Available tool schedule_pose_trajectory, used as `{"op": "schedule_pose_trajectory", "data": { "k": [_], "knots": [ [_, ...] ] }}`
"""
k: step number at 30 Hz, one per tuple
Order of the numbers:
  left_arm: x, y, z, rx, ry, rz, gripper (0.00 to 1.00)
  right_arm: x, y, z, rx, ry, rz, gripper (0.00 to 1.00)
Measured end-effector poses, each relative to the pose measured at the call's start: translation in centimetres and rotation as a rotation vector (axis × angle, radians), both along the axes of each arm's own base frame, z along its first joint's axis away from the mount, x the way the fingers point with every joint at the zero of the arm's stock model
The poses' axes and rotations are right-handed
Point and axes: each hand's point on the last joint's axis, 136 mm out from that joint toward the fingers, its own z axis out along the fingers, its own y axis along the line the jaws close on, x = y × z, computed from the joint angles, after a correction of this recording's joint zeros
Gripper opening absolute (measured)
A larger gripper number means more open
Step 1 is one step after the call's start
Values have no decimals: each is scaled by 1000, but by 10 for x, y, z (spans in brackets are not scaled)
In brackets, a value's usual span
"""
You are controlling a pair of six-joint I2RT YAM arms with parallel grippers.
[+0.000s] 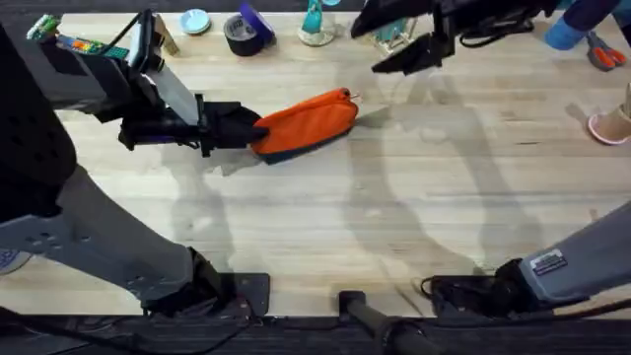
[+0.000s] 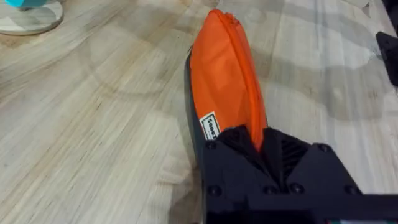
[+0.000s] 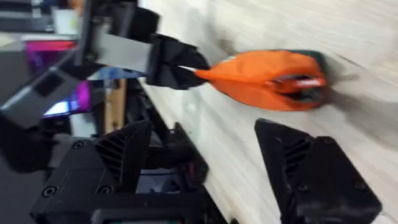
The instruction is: Unzip the bag, pick up the pens from the table one at a time and place them inside, then zip the bag closed.
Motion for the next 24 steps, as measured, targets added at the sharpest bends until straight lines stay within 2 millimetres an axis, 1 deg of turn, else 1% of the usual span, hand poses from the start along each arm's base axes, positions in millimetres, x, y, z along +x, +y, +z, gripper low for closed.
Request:
{"op": "schedule_pose_trajectory", "data": {
  "k": [9,12,17,24],
  "knots": [
    [0,0,0,0,0,0,41,-3,-20,-30,-196,-8,-9,997],
    [0,0,0,0,1,0,41,0,-24,-41,-236,-1,-11,997],
    [0,0,0,-2,6,2,41,6,-27,-60,-268,22,-9,997],
    [0,0,0,-2,8,3,41,13,-26,-80,-271,49,-6,997]
  ]
}}
